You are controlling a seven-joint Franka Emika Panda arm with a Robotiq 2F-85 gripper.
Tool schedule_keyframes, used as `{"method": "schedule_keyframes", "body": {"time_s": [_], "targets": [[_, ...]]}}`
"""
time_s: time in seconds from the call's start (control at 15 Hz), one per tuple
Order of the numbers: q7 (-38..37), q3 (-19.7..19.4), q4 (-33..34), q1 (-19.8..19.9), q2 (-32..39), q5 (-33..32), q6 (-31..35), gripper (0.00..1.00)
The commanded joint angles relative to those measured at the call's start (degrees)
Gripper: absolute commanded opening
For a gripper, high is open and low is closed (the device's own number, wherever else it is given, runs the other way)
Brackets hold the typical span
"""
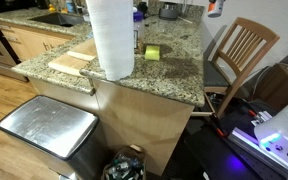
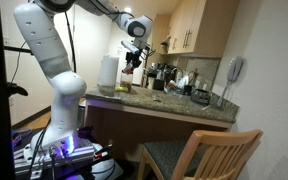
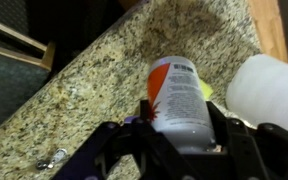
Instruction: Move the bottle forward.
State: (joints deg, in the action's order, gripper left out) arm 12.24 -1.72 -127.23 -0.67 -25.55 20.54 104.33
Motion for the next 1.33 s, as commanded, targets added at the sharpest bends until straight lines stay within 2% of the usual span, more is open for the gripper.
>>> {"method": "schedule_keyframes", "body": {"time_s": [0.0, 0.07, 0.27, 0.33, 0.47, 0.67, 0.8, 1.0, 1.07, 1.13, 1.27], "targets": [[8.1, -2.3, -4.9, -4.0, -1.7, 4.6, -2.7, 0.26], [3.7, -1.1, -2.4, -2.6, -1.0, 2.1, -1.6, 0.51], [6.1, -1.3, -4.4, -3.8, -1.1, 3.3, -1.8, 0.51], [6.2, -1.3, -4.4, -3.8, -1.1, 3.4, -1.8, 0.26], [8.2, -0.5, -5.6, -4.8, 0.0, 2.9, -0.8, 0.26], [12.3, 2.3, -9.4, -7.7, -0.7, 2.8, 4.2, 0.26], [14.7, 3.7, -10.4, -8.8, -0.2, 0.7, 9.6, 0.26], [16.4, 4.9, -14.2, -11.3, 0.1, 2.3, 24.2, 0.26], [17.6, 6.4, -15.2, -10.7, 0.2, 4.0, 29.0, 0.26], [17.8, 4.7, -16.4, -13.6, 0.6, 4.7, 33.6, 0.26], [19.8, 3.5, -16.9, -16.2, 1.5, 6.3, 36.8, 0.26]]}}
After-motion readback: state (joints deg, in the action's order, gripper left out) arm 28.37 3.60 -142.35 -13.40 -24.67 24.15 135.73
